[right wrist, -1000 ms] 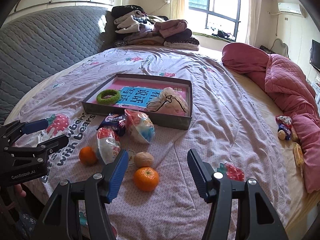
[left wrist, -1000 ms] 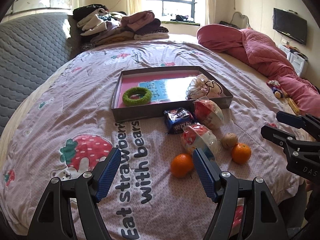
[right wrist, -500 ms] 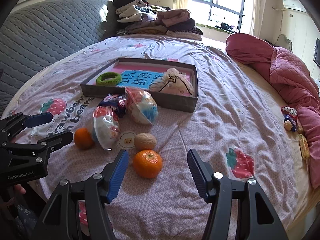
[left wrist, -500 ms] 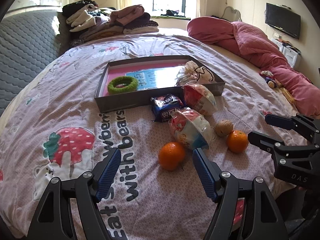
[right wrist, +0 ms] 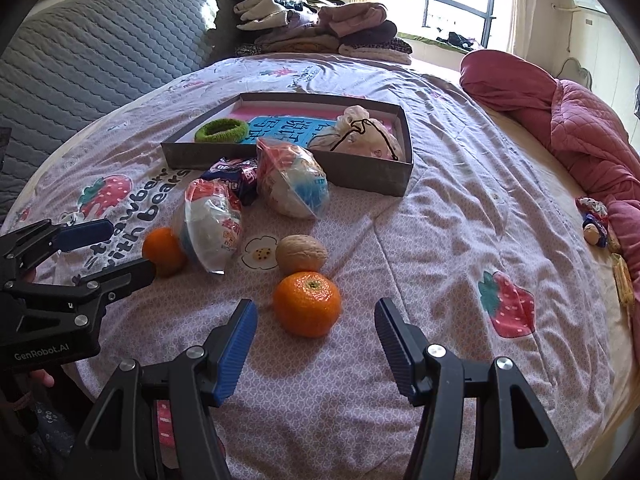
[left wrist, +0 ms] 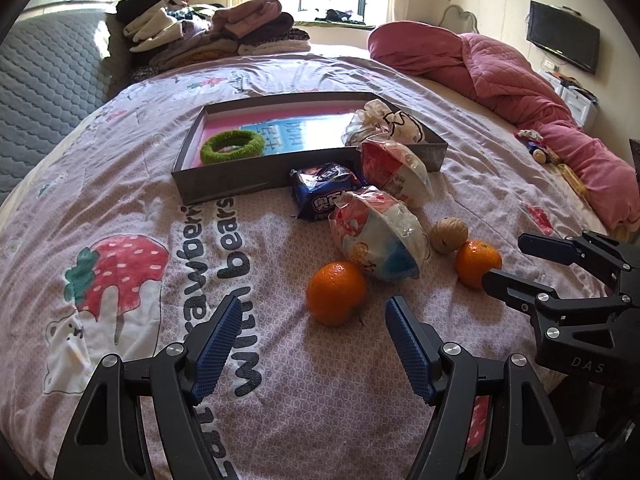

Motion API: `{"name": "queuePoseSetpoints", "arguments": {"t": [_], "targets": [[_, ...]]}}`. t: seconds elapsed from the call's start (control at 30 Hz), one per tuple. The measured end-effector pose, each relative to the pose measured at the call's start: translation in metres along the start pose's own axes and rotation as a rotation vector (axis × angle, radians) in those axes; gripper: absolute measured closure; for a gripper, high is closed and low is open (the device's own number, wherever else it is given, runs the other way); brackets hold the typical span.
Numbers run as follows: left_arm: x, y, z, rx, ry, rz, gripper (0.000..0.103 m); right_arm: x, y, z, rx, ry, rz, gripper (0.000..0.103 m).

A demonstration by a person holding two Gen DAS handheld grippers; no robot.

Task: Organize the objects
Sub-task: 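Move both grippers back toward the two oranges beside the tray, then close the right gripper on one orange while the left grasps the other orange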

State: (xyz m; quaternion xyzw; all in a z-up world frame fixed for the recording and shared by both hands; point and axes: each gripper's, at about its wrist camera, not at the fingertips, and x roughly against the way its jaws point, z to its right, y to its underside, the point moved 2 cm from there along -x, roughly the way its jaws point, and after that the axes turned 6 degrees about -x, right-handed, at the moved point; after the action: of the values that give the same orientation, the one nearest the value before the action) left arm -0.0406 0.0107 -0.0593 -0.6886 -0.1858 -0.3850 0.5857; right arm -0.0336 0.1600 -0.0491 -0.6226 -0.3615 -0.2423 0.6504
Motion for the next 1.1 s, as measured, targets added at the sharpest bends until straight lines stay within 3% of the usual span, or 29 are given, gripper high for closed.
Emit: {"name": "queuePoseSetpoints", "arguments": {"t": [1.1], "targets": [[-0.036, -0.005, -0.008, 0.026, -0.004, -0.040, 0.028, -0.038, -0.001, 0.008, -0.055, -0.031, -0.047, 0.043]]}}
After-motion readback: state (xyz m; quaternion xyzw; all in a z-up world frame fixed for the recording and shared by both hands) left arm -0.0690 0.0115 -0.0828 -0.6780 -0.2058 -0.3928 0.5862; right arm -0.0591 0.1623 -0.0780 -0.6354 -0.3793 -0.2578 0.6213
